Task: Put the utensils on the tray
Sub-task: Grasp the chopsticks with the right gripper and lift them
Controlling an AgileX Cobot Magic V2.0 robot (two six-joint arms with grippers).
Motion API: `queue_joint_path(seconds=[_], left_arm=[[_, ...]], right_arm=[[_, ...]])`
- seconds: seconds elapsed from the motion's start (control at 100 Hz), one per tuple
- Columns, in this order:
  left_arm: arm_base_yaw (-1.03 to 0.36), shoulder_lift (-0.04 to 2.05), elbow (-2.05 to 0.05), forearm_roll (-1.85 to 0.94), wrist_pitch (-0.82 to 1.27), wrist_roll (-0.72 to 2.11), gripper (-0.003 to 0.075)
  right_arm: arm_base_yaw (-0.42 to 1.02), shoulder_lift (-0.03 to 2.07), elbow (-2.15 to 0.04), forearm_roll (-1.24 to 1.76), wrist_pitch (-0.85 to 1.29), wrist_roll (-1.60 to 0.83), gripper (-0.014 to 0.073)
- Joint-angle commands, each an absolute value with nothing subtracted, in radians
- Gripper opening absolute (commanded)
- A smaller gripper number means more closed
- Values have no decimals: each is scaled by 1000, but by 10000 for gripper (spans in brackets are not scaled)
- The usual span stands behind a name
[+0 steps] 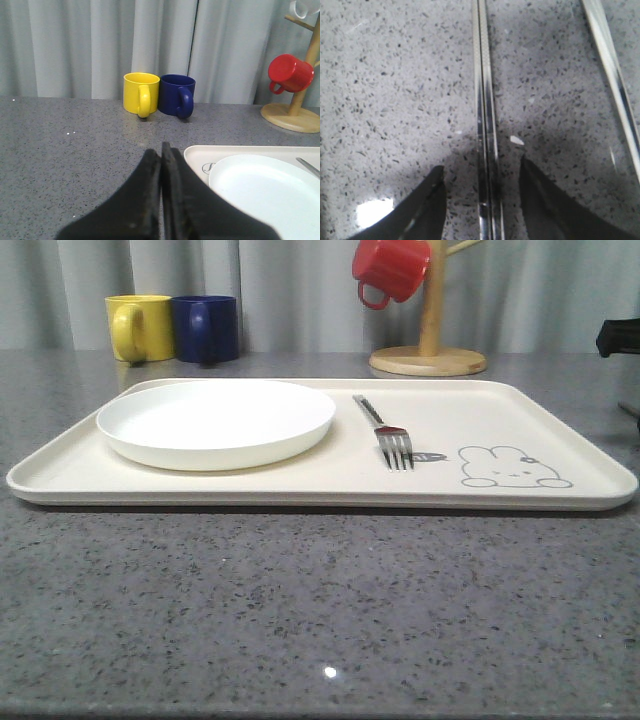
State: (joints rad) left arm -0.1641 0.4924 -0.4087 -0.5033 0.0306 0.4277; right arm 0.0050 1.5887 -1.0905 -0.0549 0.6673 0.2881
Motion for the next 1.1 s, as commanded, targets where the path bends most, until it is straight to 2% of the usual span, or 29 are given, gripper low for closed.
queue_joint_path(seconds=[0.0, 0.11, 0.16, 0.35, 0.47, 0.86, 1.09], left_arm=[[-169, 496, -435, -513, -39, 430, -18], [-169, 496, -435, -513, -39, 430, -18], [-169, 496, -435, -513, -39, 430, -18], [-169, 496, -435, -513, -39, 430, -18], [-169, 496, -435, -513, -39, 430, -18], [-169, 496, -435, -513, -39, 430, -18], [-169, 496, -435, -513, -39, 430, -18]], right_arm=[[-1, 1561, -1112, -56, 707, 278, 360], [-1, 1561, -1112, -56, 726, 277, 356], [-1, 1561, -1112, -56, 731, 277, 327], [-1, 1561, -1112, -54, 744, 277, 48], [-1, 1561, -1112, -47, 746, 277, -50], [8, 1527, -1186, -35, 826, 277, -53], [74, 1468, -1272, 0, 878, 277, -53]])
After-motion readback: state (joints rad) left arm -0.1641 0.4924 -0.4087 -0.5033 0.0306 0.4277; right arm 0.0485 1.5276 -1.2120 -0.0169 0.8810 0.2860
